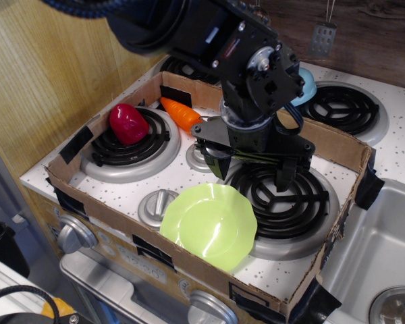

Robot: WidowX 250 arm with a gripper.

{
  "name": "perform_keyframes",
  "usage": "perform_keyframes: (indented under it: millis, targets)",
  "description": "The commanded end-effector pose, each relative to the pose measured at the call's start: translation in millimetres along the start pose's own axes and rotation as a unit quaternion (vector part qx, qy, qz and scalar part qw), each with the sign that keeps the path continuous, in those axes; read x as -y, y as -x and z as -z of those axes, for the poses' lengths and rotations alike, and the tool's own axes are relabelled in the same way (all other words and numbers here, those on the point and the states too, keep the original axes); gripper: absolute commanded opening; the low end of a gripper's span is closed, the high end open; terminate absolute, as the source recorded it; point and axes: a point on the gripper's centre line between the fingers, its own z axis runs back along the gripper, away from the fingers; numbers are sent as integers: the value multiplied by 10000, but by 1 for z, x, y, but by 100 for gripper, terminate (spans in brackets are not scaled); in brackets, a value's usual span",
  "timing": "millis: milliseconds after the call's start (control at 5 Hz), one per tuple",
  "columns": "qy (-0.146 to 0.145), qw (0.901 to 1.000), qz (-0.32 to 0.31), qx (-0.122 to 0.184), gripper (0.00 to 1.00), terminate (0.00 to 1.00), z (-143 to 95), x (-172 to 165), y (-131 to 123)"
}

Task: Take broccoli out of pan

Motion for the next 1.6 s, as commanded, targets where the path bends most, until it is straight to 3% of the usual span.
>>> perform_keyframes:
  millis: [0,400,800,1000,1400]
  targets:
    - [0,10000,0,0,100,0,0,0,0]
    - [-362,9989,-121,-260,100,0,-36,-13,-24]
    - [-505,9969,-59,-598,100,0,-70,-30,-69]
    - [-578,9968,167,-520,100,0,-73,-36,-85]
    - [-374,9993,90,-2,100,0,-44,-38,-98]
